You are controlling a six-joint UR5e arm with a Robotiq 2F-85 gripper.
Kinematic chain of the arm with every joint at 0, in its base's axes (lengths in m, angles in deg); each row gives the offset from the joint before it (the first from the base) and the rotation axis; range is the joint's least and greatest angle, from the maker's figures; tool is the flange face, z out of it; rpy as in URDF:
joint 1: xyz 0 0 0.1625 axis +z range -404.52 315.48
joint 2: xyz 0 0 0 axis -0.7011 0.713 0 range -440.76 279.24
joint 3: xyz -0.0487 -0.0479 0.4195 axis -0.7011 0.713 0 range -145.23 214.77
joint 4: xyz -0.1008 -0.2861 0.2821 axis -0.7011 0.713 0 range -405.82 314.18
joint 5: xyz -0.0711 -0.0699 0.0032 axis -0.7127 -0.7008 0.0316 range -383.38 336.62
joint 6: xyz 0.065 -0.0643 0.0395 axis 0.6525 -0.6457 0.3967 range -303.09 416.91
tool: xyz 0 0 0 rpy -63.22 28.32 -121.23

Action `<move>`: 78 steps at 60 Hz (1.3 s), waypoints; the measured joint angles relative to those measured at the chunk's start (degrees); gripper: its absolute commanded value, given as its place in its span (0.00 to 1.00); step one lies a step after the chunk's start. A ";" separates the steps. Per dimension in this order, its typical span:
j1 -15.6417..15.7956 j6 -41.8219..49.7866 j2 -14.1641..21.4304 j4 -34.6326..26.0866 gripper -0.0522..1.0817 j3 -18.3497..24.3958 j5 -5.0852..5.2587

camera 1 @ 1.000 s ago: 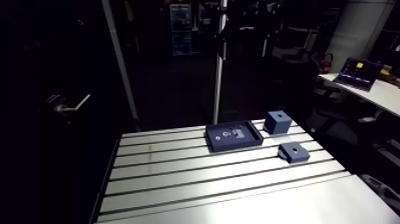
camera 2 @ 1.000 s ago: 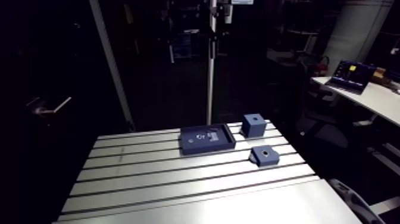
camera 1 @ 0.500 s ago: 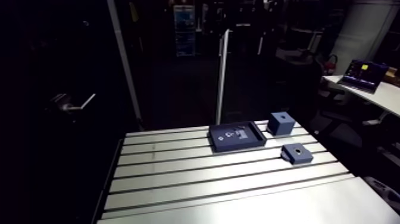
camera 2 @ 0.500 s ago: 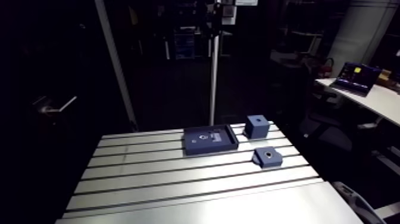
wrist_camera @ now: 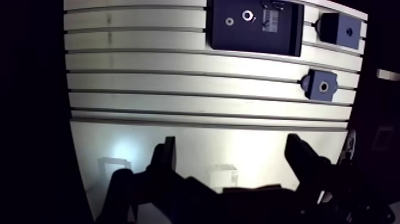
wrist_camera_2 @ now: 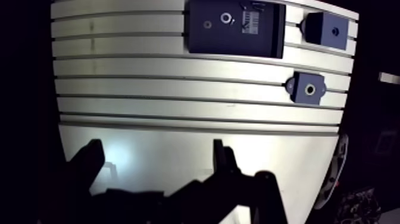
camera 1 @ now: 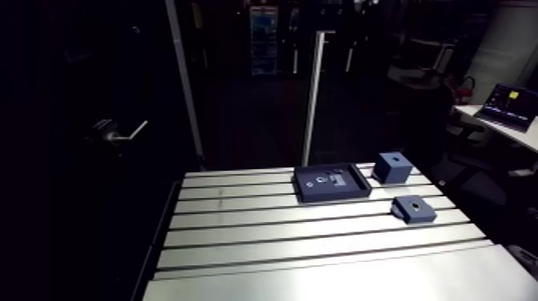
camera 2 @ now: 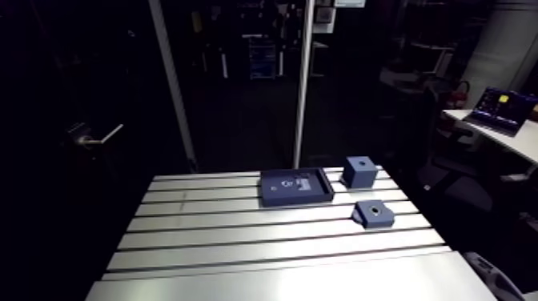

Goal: Pick up the bearing and press it into the housing until flush.

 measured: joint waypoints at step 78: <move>1.83 0.02 -2.31 0.14 0.05 1.73 -0.39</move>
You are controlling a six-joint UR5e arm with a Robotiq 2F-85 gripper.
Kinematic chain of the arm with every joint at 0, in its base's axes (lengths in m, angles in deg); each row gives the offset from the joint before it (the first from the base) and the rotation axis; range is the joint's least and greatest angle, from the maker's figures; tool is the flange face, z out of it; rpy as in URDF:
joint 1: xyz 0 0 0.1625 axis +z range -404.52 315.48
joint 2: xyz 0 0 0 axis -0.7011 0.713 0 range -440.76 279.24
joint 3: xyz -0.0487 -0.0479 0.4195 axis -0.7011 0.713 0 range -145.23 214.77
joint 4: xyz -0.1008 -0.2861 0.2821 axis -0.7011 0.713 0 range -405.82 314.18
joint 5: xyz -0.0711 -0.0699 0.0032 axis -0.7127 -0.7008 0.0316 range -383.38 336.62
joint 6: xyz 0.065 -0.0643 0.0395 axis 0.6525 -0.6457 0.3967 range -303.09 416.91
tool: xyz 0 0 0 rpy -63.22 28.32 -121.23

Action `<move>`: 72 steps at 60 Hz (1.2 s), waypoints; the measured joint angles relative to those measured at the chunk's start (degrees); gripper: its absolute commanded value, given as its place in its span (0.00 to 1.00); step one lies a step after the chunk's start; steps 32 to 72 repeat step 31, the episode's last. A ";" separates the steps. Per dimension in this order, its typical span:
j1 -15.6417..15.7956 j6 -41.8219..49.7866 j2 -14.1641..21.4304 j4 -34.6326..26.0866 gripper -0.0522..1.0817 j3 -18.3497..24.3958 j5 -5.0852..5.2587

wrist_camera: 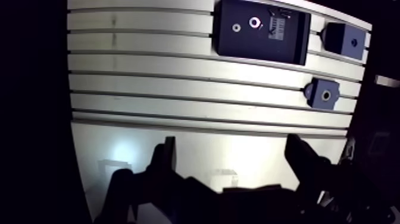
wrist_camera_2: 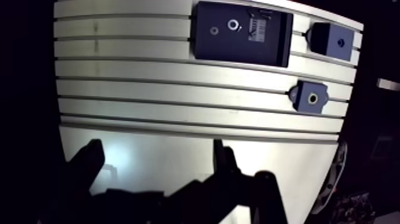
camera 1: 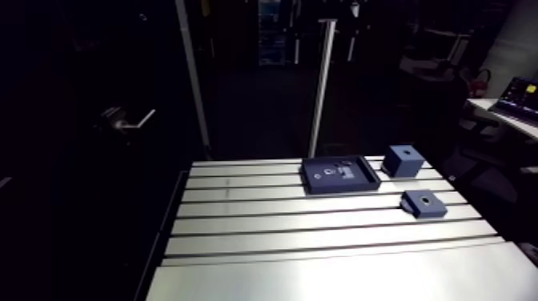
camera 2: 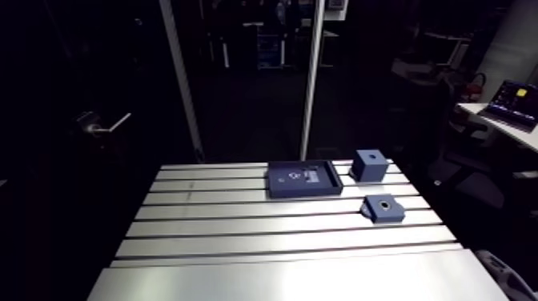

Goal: Pick up the bearing and press it into the housing until flush.

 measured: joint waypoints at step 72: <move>0.35 0.27 -0.43 0.09 0.05 0.14 0.10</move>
